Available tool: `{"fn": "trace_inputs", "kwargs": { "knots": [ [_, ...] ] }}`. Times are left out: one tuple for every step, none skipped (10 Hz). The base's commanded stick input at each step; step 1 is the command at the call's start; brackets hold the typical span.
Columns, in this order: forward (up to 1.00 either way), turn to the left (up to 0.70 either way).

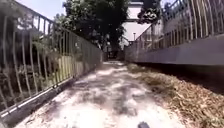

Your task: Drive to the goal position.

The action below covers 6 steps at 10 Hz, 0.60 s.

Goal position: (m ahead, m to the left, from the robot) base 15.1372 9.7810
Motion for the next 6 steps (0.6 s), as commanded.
{"fn": "trace_inputs", "kwargs": {
  "knots": [
    [0.5,0.0],
    [0.5,0.0],
    [0.5,0.0],
    [0.5,0.0],
    [0.5,0.0],
    [0.5,0.0]
  ]
}}
